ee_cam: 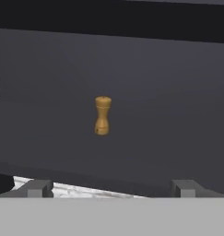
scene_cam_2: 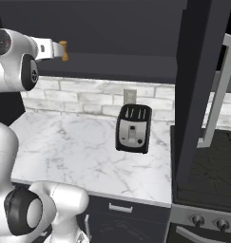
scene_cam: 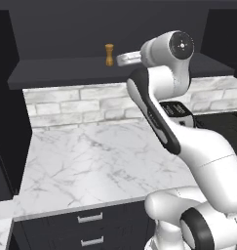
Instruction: Retrieve the shaker from the cabinet and place it next the steak on a plate on the dining table.
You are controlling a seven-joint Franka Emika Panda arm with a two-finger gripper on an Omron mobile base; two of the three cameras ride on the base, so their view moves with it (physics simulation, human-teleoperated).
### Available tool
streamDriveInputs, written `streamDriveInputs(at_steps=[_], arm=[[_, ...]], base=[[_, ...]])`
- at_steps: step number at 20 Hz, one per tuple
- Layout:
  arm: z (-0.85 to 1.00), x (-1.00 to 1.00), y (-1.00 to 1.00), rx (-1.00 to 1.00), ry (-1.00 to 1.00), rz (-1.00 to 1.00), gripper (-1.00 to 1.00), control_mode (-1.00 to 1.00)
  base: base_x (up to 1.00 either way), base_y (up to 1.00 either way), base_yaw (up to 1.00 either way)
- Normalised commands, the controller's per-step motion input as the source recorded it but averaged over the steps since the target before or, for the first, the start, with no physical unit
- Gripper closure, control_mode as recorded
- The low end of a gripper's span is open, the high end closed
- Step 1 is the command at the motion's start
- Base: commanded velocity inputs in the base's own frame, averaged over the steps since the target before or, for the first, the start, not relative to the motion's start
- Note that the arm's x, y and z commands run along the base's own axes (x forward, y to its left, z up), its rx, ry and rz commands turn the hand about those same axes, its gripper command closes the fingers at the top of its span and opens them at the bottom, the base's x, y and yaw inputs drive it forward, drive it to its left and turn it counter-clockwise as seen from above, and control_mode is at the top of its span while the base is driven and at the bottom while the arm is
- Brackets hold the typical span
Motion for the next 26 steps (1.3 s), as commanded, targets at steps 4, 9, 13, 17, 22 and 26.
streamDriveInputs(at_steps=[4, 9, 13, 17, 22, 26], arm=[[0.00, 0.24, 0.10, 0.00, 0.00, 0.00, -1.00, -1.00], [0.00, 0.28, 0.12, 0.00, 0.00, 0.00, -1.00, -1.00], [-0.01, 0.36, 0.13, 0.00, 0.00, 0.00, -1.00, -1.00], [0.00, 0.19, 0.03, 0.00, 0.00, 0.00, -1.00, -1.00], [0.00, 0.16, 0.00, 0.00, 0.00, 0.00, -1.00, -1.00], [0.00, 0.10, 0.00, 0.00, 0.00, 0.00, -1.00, -1.00]], base=[[0.00, 0.00, 0.00], [0.00, 0.00, 0.00], [0.00, 0.00, 0.00], [0.00, 0.00, 0.00], [0.00, 0.00, 0.00], [0.00, 0.00, 0.00]])
